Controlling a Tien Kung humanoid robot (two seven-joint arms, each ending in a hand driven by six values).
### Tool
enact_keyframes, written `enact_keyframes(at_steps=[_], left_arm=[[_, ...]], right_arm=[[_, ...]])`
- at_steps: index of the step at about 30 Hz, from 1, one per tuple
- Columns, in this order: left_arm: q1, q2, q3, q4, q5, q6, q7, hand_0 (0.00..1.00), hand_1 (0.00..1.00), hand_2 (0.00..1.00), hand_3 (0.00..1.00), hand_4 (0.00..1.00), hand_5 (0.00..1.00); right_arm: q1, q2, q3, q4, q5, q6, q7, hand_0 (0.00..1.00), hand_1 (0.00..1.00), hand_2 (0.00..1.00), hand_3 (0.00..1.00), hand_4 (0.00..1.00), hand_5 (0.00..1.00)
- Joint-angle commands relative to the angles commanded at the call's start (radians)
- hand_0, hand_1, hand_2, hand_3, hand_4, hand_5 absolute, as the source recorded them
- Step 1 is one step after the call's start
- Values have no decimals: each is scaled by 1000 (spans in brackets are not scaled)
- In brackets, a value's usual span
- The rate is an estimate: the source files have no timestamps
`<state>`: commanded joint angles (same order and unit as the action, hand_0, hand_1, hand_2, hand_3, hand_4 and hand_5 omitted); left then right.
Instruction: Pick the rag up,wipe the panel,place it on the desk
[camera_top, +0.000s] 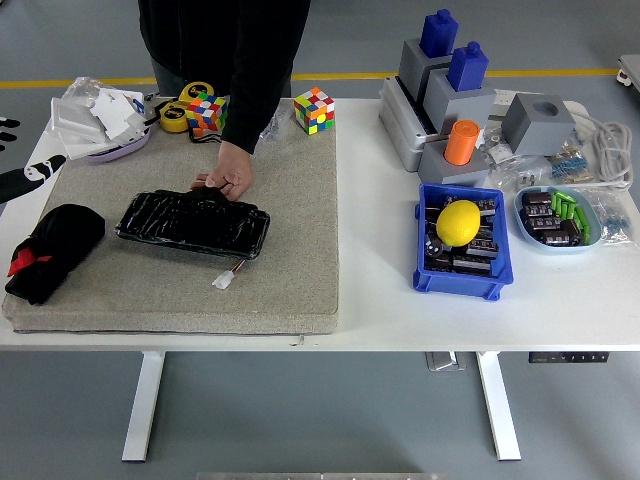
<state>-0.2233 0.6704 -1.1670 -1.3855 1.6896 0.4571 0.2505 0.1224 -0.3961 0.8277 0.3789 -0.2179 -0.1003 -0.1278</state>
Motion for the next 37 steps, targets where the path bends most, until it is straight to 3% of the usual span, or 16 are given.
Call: enact_keyframes(at_steps=[22, 33, 37], left_arm=[[-3, 12, -13, 11, -5, 1, -11, 522, 675, 700, 766, 928, 544], [7, -15, 11, 18, -14, 3, -13, 531, 676, 699, 766, 926, 538], [4, -44, 16, 14, -9, 7, -14, 531, 676, 699, 766, 926, 538]], right_arm=[[5, 7, 19, -1, -2, -4, 2, 725, 640, 676, 625, 998, 612], [-1, 2, 12, -5, -1, -1, 3, 727, 641, 677, 625, 998, 612], [2, -3, 8, -3, 0, -3, 5, 727, 641, 677, 625, 998, 612]])
